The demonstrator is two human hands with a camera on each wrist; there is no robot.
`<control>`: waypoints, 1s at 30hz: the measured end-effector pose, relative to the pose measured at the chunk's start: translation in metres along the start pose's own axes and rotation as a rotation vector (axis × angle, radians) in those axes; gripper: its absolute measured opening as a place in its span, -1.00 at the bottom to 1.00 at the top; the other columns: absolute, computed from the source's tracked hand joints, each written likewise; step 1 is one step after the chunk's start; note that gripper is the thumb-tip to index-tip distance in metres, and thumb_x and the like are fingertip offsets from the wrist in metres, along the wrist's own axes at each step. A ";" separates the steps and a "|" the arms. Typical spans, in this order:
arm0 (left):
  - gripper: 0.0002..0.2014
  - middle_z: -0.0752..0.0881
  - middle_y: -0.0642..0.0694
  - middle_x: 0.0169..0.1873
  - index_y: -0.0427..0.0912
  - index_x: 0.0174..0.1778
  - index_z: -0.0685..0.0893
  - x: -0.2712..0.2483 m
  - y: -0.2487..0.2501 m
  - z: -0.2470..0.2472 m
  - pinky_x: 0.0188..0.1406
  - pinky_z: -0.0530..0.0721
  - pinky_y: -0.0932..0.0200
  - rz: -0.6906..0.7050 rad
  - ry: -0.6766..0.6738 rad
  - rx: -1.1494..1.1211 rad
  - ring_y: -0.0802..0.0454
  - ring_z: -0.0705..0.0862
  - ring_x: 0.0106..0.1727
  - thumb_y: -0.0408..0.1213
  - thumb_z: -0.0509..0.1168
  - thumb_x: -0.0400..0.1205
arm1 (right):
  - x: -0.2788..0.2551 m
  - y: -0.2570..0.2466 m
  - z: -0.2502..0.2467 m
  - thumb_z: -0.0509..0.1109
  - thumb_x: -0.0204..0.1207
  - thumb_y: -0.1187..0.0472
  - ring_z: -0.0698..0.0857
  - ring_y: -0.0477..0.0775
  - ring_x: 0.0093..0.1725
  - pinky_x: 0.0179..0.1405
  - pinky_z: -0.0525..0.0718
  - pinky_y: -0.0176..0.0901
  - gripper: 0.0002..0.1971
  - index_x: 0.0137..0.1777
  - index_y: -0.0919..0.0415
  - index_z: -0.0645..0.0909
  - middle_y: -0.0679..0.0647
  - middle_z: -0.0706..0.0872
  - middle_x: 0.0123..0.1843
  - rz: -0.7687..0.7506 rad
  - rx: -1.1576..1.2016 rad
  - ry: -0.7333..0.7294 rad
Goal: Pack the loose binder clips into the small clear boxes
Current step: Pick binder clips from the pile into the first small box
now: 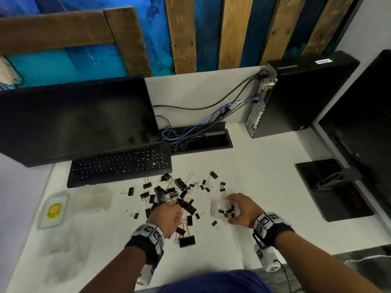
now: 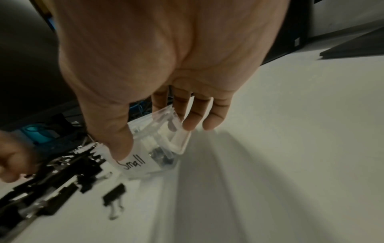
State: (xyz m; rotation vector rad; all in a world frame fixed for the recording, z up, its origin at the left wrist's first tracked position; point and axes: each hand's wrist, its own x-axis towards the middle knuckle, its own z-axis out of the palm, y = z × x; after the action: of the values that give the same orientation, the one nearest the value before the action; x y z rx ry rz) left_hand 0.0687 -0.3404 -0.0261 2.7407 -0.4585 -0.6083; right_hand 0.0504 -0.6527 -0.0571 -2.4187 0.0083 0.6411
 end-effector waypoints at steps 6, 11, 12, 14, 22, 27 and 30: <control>-0.82 0.61 0.12 -0.13 0.09 -0.18 0.54 0.010 0.008 0.010 0.01 0.65 0.13 -0.108 0.051 0.037 0.12 0.59 -0.05 -0.13 0.08 0.69 | 0.012 0.024 0.002 0.66 0.15 -0.18 0.54 -0.03 0.29 0.33 0.49 -0.16 -0.16 0.45 -0.03 0.49 -0.15 0.55 0.29 -0.089 0.060 -0.048; -0.91 0.63 0.15 0.01 0.11 -0.03 0.60 0.005 0.008 0.027 0.04 0.56 0.23 -0.212 0.069 -0.037 0.18 0.56 0.03 -0.07 0.20 0.65 | 0.015 0.040 0.006 0.51 0.07 -0.35 0.49 -0.07 0.31 0.38 0.47 -0.10 -0.09 0.47 -0.06 0.45 -0.17 0.51 0.32 -0.138 0.064 -0.066; -0.89 0.62 0.16 0.01 0.10 0.00 0.62 0.003 0.008 0.029 0.02 0.55 0.23 -0.222 0.083 -0.037 0.19 0.55 0.03 -0.08 0.21 0.64 | 0.015 0.041 0.006 0.52 0.09 -0.34 0.50 -0.08 0.30 0.36 0.48 -0.13 -0.11 0.46 -0.05 0.46 -0.17 0.51 0.31 -0.146 0.070 -0.064; -0.88 0.61 0.16 0.02 0.09 0.03 0.64 0.001 0.010 0.029 -0.01 0.54 0.22 -0.242 0.098 -0.034 0.17 0.57 0.04 -0.09 0.22 0.64 | 0.016 0.043 0.007 0.58 0.13 -0.30 0.50 -0.10 0.25 0.29 0.47 -0.19 -0.17 0.41 -0.04 0.48 -0.18 0.51 0.26 -0.151 0.101 -0.052; -0.88 0.61 0.11 -0.06 0.04 -0.12 0.63 0.033 0.025 0.016 -0.04 0.65 0.17 -0.216 0.132 0.020 0.14 0.60 -0.02 -0.13 0.18 0.63 | 0.026 0.049 0.003 0.71 0.14 -0.22 0.53 -0.14 0.26 0.36 0.46 -0.21 -0.24 0.35 -0.08 0.55 -0.16 0.54 0.26 -0.139 0.163 -0.087; -0.68 0.58 0.07 0.22 0.00 0.28 0.60 0.061 0.030 0.020 0.22 0.64 -0.01 -0.116 0.111 0.116 0.03 0.57 0.23 -0.21 0.22 0.60 | 0.027 0.053 -0.003 0.75 0.14 -0.14 0.52 -0.16 0.31 0.34 0.42 -0.29 -0.26 0.34 -0.15 0.54 -0.18 0.52 0.30 -0.123 0.219 -0.158; -0.58 0.53 -0.01 0.31 -0.04 0.45 0.51 0.069 0.030 0.021 0.32 0.58 -0.08 -0.122 0.008 0.230 -0.05 0.53 0.31 -0.21 0.19 0.64 | 0.026 0.053 -0.004 0.76 0.12 -0.10 0.54 -0.15 0.30 0.34 0.44 -0.28 -0.27 0.31 -0.16 0.54 -0.16 0.53 0.29 -0.106 0.253 -0.162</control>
State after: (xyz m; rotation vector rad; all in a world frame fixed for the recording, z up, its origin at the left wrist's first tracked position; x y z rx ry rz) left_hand 0.1108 -0.3978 -0.0585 3.0064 -0.3831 -0.6079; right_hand 0.0671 -0.6932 -0.0965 -2.1052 -0.0991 0.7387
